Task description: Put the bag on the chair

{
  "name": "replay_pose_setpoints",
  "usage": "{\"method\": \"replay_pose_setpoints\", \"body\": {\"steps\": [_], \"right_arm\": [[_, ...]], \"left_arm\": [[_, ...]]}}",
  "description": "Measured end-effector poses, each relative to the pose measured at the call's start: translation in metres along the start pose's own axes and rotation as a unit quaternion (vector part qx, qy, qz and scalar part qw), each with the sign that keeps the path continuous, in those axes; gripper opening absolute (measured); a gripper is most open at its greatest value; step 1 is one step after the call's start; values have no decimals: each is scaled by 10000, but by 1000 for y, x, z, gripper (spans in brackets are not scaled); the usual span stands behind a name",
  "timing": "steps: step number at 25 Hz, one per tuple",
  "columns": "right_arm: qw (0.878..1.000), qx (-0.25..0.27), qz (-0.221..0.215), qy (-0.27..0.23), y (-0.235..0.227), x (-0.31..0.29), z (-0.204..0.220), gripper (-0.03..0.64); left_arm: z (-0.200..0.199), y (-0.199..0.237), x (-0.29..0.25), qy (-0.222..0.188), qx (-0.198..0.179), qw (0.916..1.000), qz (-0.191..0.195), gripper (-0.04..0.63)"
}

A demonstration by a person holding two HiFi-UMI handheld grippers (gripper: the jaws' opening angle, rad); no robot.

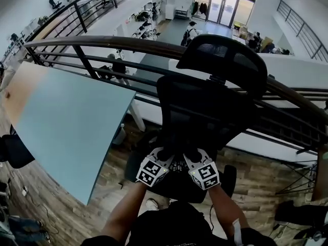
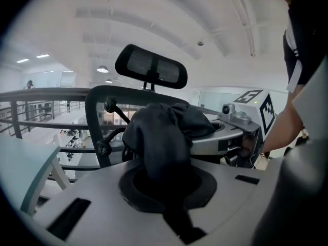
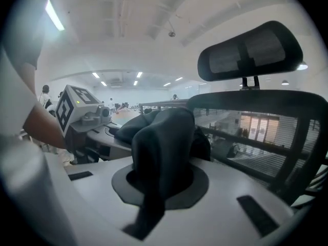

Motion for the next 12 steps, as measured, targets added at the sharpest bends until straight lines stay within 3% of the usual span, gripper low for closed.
{"method": "replay_pose_setpoints", "body": {"steps": [12], "right_arm": [[9981, -165, -226, 544, -40, -15, 65, 38]], "left_arm": [[61, 7, -52, 480, 346, 9982, -17, 34]]}}
Point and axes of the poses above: the fingertips, and each gripper's own axes: x backward along the fingers, y to its left, z out of its underside, the point moved 7 cm from there along x, backward along the fingers, and after that the axes turned 8 degrees about -y, right-handed, at the moved point
